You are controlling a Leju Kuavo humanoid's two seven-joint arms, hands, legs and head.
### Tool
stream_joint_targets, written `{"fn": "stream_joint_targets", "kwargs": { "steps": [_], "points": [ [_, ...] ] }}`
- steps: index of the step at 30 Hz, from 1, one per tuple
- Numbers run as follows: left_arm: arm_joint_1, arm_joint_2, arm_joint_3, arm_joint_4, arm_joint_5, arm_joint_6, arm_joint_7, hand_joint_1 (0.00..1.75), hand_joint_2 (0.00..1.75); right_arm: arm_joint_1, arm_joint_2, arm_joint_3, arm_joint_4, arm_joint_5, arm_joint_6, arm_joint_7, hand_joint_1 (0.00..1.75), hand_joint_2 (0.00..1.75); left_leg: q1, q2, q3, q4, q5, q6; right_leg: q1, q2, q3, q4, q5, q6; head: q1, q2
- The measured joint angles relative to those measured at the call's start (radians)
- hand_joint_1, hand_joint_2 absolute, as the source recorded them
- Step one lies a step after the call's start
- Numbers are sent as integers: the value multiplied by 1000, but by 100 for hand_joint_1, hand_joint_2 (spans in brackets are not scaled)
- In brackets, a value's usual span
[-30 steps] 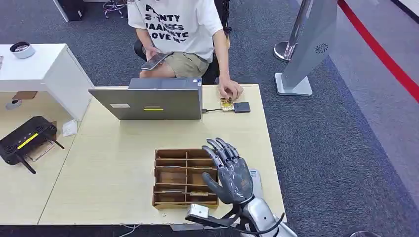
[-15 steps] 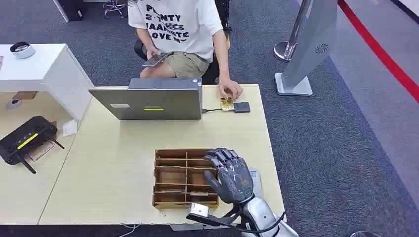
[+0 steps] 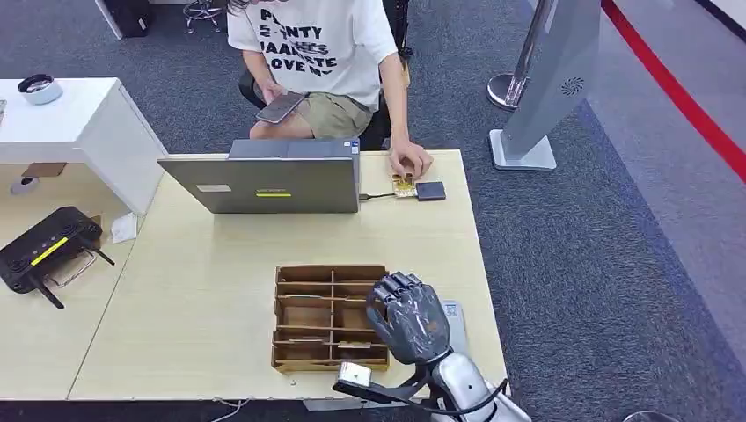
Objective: Pass the card to the sensor for recognition and then transmit it.
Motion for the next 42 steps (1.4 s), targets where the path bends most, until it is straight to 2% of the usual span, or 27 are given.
{"fn": "stream_joint_targets", "kwargs": {
  "steps": [4,8,13,15,20,22,23,24,26,28,31,42],
  "points": [
    [0,0,0,0,0,0,0,0,0,-1,0,7,10,-5,5,0,106,175,0,0,0,0,0,0,0,0,0,0,0,0,0,0],
    [0,0,0,0,0,0,0,0,0,-2,0,11,16,-8,8,-1,93,175,0,0,0,0,0,0,0,0,0,0,0,0,0,0],
    [-1,0,0,0,0,0,0,0,0,-7,2,18,26,-31,19,-13,98,175,0,0,0,0,0,0,0,0,0,0,0,0,0,0],
    [-2,0,0,0,0,0,0,0,0,-10,5,24,32,-34,24,-16,106,175,0,0,0,0,0,0,0,0,0,0,0,0,0,0],
    [-6,0,0,0,-1,-1,0,0,0,-21,16,34,50,-47,30,-19,103,175,0,0,0,0,0,0,0,0,0,0,0,0,0,0],
    [-9,0,0,0,-3,-2,0,0,0,-29,20,37,61,-52,29,-19,87,175,0,0,0,0,0,0,0,0,0,0,0,0,0,0],
    [-10,0,0,0,-3,-2,0,0,0,-33,21,37,65,-55,27,-19,87,175,0,0,0,0,0,0,0,0,0,0,0,0,0,0],
    [-11,0,0,0,-3,-2,0,0,0,-37,24,37,69,-58,27,-19,77,175,0,0,0,0,0,0,0,0,0,0,0,0,0,0],
    [-11,0,0,0,-6,-3,0,0,0,-45,27,37,74,-60,26,-19,77,175,0,0,0,0,0,0,0,0,0,0,0,0,0,0],
    [-12,0,0,0,-6,-3,2,0,0,-52,30,38,78,-61,25,-19,70,175,0,0,0,0,0,0,0,0,0,0,0,0,0,0],
    [-12,0,0,0,-6,-3,3,0,0,-54,32,38,74,-61,22,-19,75,175,0,0,0,0,0,0,0,0,0,0,0,0,0,0],
    [-12,0,0,0,-10,-3,3,0,0,-62,32,37,60,-58,23,-15,77,175,0,0,0,0,0,0,0,0,0,0,0,0,0,0]
  ]
}}
